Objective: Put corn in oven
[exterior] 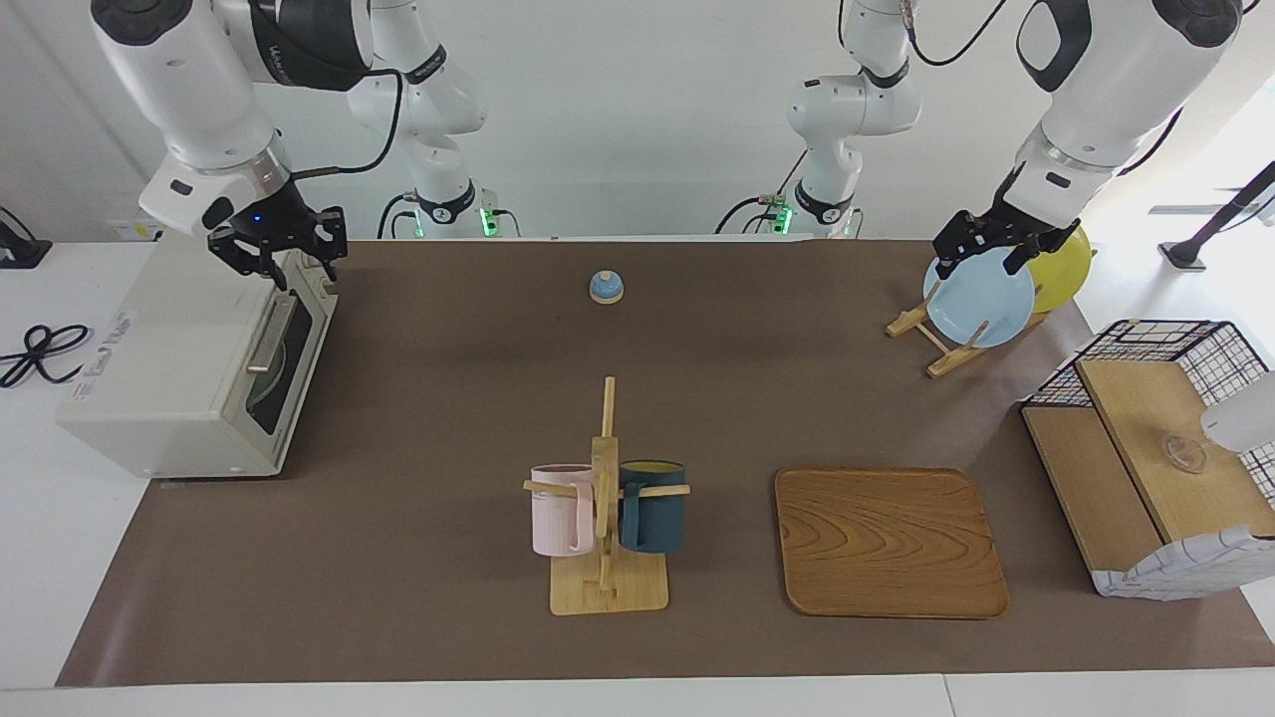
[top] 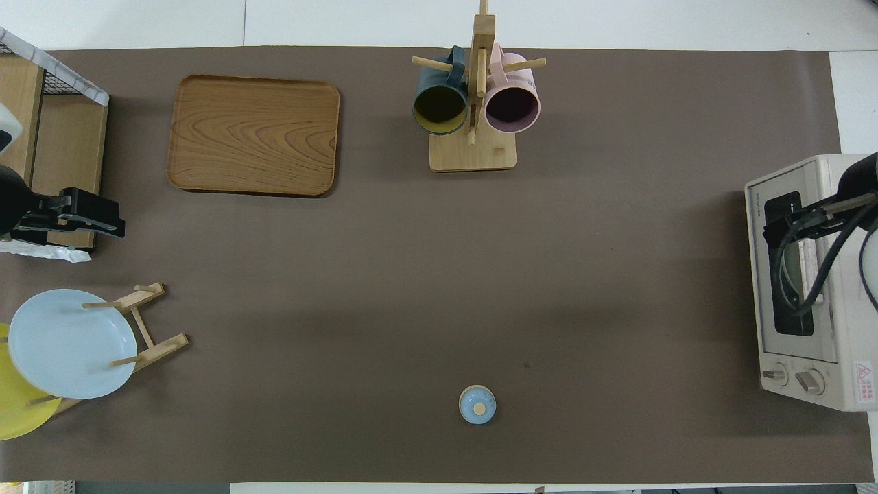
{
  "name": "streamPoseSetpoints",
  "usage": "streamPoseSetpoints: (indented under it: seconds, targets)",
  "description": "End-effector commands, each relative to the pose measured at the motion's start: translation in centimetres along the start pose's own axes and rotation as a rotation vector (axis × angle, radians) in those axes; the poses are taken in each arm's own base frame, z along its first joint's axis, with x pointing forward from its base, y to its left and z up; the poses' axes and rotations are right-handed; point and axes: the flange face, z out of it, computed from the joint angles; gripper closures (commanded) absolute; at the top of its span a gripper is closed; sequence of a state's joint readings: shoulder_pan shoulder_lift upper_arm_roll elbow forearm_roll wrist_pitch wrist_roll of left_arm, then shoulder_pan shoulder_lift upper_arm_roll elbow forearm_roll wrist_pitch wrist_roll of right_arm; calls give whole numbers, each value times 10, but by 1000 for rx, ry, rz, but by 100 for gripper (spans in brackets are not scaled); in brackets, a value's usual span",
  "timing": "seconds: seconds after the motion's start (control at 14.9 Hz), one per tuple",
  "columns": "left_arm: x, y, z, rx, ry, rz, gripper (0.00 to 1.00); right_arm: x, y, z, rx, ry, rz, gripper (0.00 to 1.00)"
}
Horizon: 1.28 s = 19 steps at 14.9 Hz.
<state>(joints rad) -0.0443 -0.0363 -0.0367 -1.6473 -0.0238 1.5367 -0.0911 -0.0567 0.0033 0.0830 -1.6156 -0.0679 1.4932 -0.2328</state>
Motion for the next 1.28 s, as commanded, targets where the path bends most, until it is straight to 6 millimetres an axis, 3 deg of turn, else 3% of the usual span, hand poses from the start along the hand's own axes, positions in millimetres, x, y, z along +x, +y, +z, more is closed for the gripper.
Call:
streamPoseSetpoints:
  seconds: [0.0, 1.21]
  targets:
    - [-4, -4, 0, 11, -6, 1, 0, 8, -1, 4, 66, -21, 61, 0]
    - [-5, -4, 1, 11, -7, 1, 0, -1, 16, 0, 86, -12, 126, 0]
